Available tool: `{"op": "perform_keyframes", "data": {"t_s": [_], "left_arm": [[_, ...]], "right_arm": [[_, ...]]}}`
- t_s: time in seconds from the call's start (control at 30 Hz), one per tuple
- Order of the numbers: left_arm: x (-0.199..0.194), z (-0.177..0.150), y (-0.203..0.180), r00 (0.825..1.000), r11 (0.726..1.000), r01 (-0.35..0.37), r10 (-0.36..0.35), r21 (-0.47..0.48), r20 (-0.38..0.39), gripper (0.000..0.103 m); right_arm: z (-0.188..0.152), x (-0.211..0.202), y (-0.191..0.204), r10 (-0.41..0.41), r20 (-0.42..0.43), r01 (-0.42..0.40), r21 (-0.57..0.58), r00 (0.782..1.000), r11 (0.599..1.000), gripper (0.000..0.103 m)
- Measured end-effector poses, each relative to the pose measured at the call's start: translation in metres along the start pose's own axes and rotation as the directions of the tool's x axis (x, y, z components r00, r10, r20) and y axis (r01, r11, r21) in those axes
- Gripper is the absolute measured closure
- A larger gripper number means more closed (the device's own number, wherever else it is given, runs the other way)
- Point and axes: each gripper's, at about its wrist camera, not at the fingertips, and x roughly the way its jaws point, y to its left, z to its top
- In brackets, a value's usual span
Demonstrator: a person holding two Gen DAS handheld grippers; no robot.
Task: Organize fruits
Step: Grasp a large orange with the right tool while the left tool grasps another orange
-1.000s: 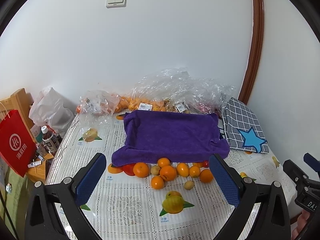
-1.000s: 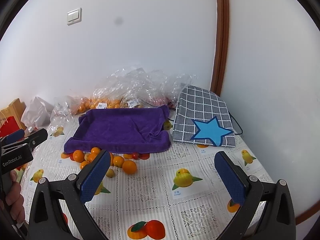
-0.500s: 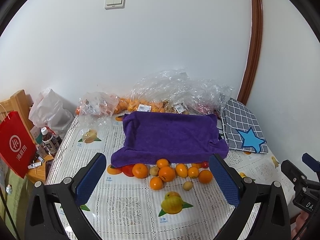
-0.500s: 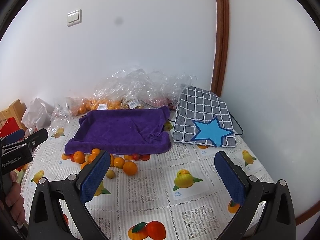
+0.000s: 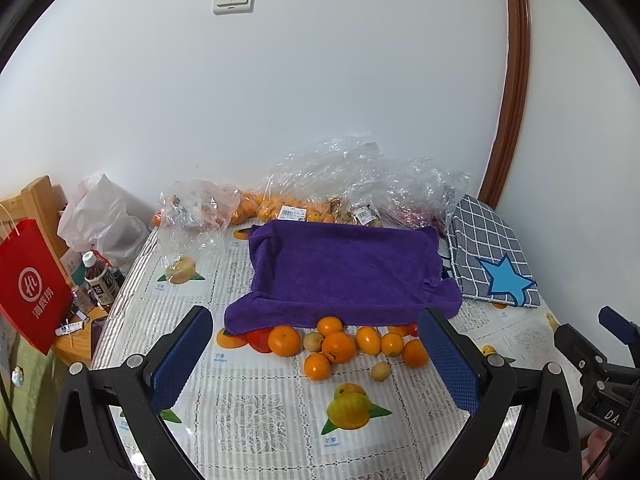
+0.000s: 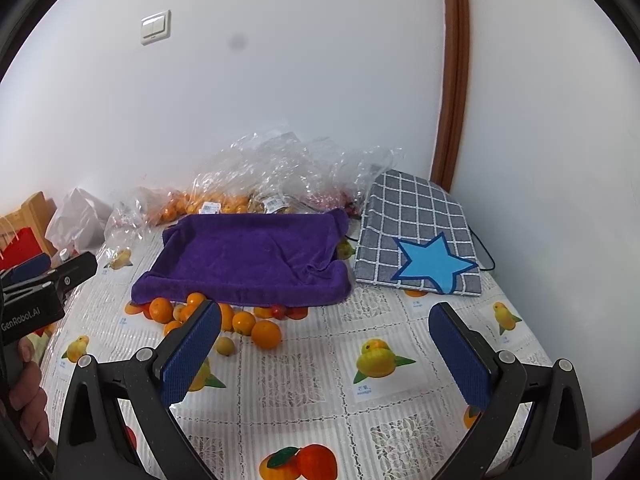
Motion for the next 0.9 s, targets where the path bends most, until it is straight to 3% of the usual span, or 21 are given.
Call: {"op": "perform_keyframes", "data": {"t_s": [0.27, 0.47, 0.6, 0.77, 0.9], "left_arm": [[0.011, -0.004, 0.008, 1.0, 1.0, -0.014, 0.014, -0.012, -0.011, 0.0], [0.027, -0.008, 0.017, 1.0, 0.999, -0.023, 0.022, -0.023, -0.013, 0.0], [0.038, -0.016, 0.025, 1.0, 0.999, -0.01, 0.01, -0.042, -0.018, 0.001], [0.052, -0.028, 0.037, 0.998, 0.998, -0.068, 0.068, -0.007, -0.002, 0.001], [0.076, -0.041, 0.045, 0.997, 1.0, -0.029, 0.029, 0.007, -0.074, 0.006]], "right_arm": [[-0.006, 0.019, 0.006, 0.021, -0.04, -0.022, -0.007, 0.999, 1.0, 0.001], [-0.013, 0.041, 0.015, -0.006, -0.086, 0.004, -0.032, 0.996, 0.999, 0.001], [-0.021, 0.056, 0.015, 0.06, -0.085, -0.062, -0.02, 0.995, 0.998, 0.001], [-0.04, 0.088, 0.012, 0.084, -0.103, -0.083, 0.019, 0.991, 0.996, 0.001], [-0.059, 0.121, 0.006, 0.167, -0.133, -0.155, 0.098, 0.977, 0.983, 0.003]]}}
